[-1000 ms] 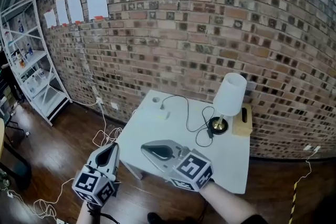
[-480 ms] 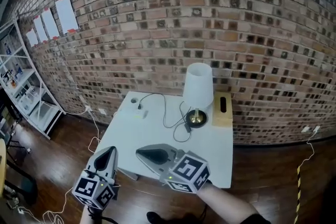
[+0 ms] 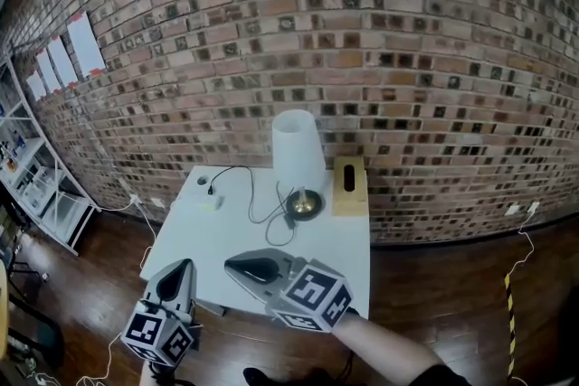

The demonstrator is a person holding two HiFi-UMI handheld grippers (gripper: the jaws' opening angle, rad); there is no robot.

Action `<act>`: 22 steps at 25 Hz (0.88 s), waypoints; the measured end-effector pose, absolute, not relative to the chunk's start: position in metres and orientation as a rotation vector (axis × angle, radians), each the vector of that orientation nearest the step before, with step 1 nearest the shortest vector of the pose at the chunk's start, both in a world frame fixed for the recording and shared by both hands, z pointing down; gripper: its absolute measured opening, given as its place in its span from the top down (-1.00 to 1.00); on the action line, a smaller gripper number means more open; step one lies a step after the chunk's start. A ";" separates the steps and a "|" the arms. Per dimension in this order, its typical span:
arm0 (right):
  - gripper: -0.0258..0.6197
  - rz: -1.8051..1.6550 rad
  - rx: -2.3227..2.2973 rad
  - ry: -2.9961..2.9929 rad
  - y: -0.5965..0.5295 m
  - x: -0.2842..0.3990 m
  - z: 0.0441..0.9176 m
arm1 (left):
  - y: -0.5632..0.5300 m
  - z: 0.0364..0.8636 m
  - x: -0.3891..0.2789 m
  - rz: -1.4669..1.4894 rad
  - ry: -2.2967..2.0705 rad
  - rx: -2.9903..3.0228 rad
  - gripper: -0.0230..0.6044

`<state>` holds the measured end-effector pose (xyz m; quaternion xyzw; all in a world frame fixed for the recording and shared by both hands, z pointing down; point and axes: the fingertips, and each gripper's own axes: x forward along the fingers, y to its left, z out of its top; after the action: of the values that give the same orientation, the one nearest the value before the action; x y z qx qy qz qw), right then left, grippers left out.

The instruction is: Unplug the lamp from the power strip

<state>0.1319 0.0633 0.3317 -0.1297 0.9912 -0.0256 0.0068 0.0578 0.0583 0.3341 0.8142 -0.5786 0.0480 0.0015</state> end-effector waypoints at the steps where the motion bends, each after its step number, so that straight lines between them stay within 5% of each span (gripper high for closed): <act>1: 0.94 -0.081 -0.412 3.099 0.064 0.137 0.332 | 0.059 0.335 0.064 0.155 -1.809 2.561 0.88; 22: 0.94 -0.243 -0.806 3.032 0.028 0.200 0.338 | 0.000 0.347 0.148 0.121 -1.404 2.759 0.88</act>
<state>0.2000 0.0280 0.3380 -0.2561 0.9636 -0.0772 -0.0025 0.1479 -0.0003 0.3471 0.8903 -0.4531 0.0392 0.0217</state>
